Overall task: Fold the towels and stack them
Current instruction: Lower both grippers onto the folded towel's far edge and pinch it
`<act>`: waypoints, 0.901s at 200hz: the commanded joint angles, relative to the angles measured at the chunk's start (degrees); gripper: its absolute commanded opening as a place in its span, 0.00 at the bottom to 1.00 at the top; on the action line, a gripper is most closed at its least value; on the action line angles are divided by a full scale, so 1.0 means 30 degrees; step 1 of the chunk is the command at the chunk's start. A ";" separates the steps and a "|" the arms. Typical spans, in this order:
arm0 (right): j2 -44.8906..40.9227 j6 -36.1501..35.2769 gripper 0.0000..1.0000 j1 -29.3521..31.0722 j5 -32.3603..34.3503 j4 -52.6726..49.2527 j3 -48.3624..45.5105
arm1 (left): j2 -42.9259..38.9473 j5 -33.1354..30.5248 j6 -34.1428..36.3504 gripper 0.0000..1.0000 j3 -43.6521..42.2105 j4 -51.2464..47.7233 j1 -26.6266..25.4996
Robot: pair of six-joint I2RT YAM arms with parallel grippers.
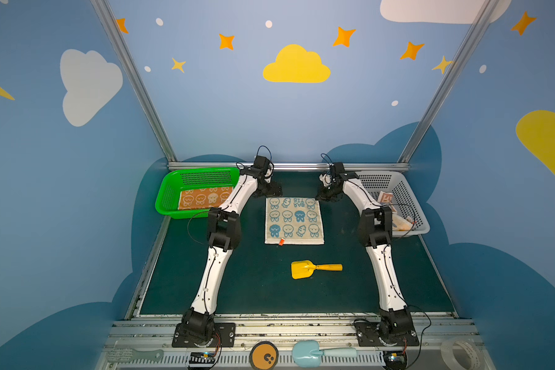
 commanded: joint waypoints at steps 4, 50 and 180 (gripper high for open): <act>0.0539 0.0056 0.00 0.0016 0.0051 -0.0625 0.0498 | 0.0728 0.0204 0.0526 0.97 0.0531 -0.1283 0.0111; 0.0532 0.0035 0.00 -0.0040 -0.0326 -0.0408 0.0527 | 0.1337 0.0366 0.0603 0.88 0.0604 -0.1176 0.0374; 0.0158 -0.0091 0.00 -0.0133 -0.0509 -0.0258 0.0174 | 0.2503 0.0759 0.0822 0.33 0.1505 -0.0928 0.0583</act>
